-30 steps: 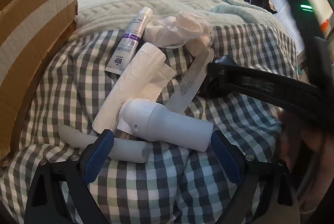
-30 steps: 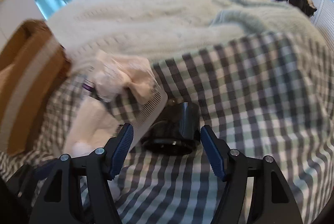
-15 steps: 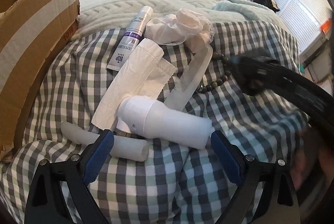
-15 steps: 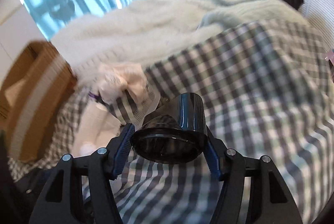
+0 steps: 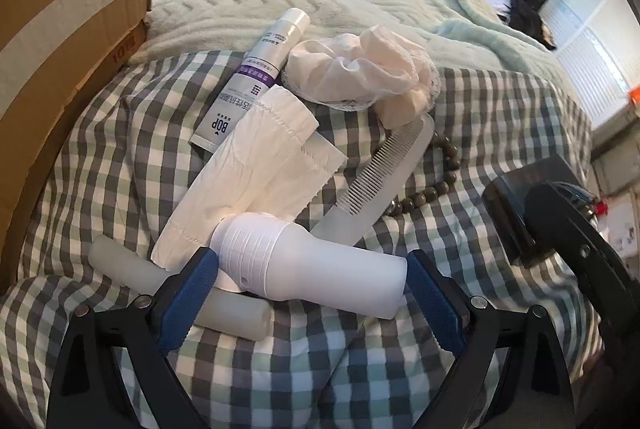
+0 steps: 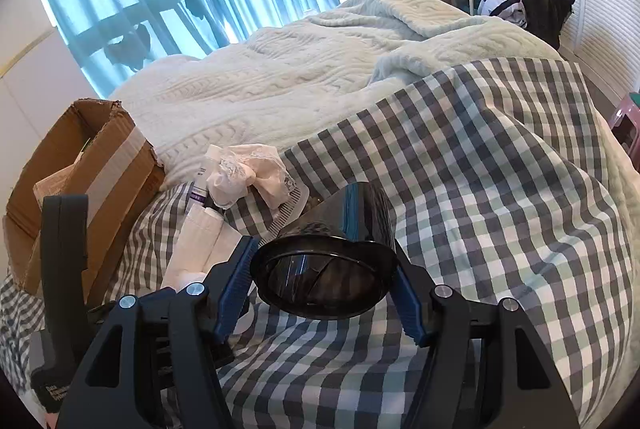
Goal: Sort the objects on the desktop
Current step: 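Return to the items and grasp the black cylindrical cup with the right gripper, then grasp the white cylindrical bottle with the left gripper while the right gripper holds the black cup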
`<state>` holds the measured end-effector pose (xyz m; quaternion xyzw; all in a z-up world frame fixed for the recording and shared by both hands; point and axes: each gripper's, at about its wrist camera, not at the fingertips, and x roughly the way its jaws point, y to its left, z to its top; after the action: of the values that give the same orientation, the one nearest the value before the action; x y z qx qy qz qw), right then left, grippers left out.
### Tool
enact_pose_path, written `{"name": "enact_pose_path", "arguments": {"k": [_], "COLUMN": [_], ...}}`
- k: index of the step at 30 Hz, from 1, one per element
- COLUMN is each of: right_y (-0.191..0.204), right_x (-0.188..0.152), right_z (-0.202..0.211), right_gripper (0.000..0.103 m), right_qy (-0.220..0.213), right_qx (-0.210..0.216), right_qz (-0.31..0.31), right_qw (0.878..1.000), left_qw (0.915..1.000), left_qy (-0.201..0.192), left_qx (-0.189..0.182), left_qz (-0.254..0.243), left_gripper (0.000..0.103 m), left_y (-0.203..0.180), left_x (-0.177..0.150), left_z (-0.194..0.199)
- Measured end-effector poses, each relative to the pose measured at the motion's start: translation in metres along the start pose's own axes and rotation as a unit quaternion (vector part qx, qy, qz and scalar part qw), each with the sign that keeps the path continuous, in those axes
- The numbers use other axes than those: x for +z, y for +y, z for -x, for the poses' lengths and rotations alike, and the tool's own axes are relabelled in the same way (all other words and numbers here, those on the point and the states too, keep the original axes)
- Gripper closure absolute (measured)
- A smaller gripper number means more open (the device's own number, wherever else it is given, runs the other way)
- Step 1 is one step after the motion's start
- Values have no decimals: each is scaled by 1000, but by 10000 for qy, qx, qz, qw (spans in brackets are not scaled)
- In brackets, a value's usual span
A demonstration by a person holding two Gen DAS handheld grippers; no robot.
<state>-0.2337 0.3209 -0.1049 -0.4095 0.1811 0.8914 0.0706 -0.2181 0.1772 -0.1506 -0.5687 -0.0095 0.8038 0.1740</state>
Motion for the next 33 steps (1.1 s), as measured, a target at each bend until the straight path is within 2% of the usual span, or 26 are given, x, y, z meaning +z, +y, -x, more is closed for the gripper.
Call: {"name": "enact_pose_path", "arguments": {"k": [4,9,14,16,19,22,29,30,33], "right_y": [-1,-4,-4,-4,-3,-4,-4,-4,-3], "right_x": [-2,-5,-6,-5,-5,-6,-7,-7,-8], "right_z": [0,1,0,0,-1,-3,-5,-4,-2], "right_gripper": [40,40,40,40,40,40,40,40,40], "right_qy": [7,34,45,53,74,112,142,129,106], "right_qx": [17,45,50,46,37,35,28,33,30], "right_qz": [-26,-64,-82,-69,-52,-61,-61,-58,-38], "right_qw": [10000,10000,9999,10000,10000,9999,9999,9999,9999], "left_qw": [9996,9978,9962,9968,9980,9986,9973,9974,9972], "left_qy": [181,74,72,158,268,311,85,46,-38], "left_qx": [-178,-396,-408,-322,-352,-127,-186,-253,-452], "left_qz": [-118,-519,-770,-721,-445,-414,-704,-667,-593], "left_gripper": [8,14,14,13,0,0,0,1,16], "left_y": [4,7,7,6,8,8,7,8,15], "left_x": [-2,-15,-23,-18,-10,-4,-14,-15,-18], "left_z": [2,12,16,10,0,-16,-7,-3,13]}}
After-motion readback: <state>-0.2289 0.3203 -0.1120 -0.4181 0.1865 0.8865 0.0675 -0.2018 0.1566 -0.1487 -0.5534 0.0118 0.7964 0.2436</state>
